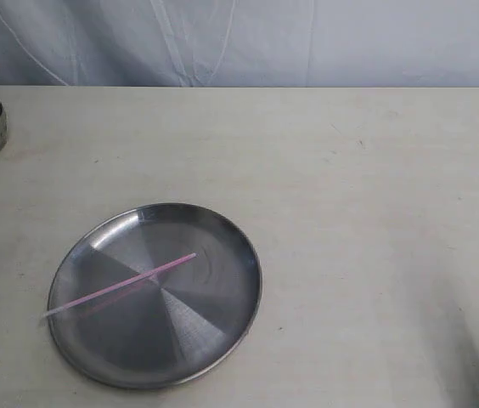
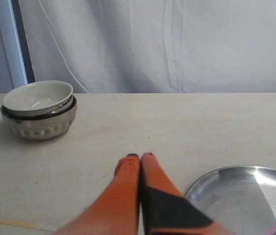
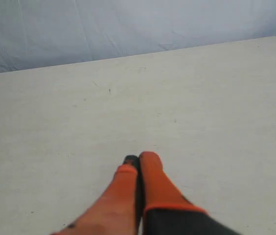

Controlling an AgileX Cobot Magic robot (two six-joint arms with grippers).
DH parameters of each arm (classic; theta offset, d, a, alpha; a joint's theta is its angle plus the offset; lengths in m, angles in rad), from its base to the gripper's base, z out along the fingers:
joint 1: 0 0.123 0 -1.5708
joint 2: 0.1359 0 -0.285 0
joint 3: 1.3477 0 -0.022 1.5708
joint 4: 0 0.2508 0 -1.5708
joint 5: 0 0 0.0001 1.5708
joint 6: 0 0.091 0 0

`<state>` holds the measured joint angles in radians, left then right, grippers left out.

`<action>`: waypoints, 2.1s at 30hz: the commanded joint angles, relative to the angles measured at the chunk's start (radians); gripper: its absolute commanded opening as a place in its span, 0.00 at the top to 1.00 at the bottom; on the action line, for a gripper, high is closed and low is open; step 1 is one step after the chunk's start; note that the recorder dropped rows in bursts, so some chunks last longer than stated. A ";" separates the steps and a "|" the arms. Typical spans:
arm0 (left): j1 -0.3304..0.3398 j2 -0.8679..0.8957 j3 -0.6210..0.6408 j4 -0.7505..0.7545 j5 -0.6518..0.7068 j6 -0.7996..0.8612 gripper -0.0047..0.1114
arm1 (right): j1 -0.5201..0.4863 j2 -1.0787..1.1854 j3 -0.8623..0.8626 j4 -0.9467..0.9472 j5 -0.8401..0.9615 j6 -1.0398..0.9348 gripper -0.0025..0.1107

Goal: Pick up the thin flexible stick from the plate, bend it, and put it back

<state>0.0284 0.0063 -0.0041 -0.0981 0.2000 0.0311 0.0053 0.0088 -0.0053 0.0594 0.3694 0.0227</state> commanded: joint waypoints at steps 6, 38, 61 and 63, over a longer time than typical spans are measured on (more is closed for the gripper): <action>0.000 -0.006 0.004 0.006 -0.013 -0.003 0.96 | -0.002 -0.002 0.005 -0.001 -0.017 -0.002 0.98; 0.000 -0.006 0.004 -0.355 -0.331 -0.182 0.96 | -0.004 -0.002 0.005 -0.085 -0.563 1.342 0.98; 0.000 0.473 -0.487 -0.382 0.218 0.169 0.96 | -0.002 0.101 -0.104 -0.497 -0.353 1.360 0.99; 0.000 0.613 -0.575 -0.384 0.295 0.282 0.96 | -0.002 0.132 -0.125 -0.547 -0.353 1.358 0.99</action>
<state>0.0284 0.4570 -0.4910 -0.4986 0.3784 0.1466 0.0053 0.1031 -0.1012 -0.4052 0.0196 1.3914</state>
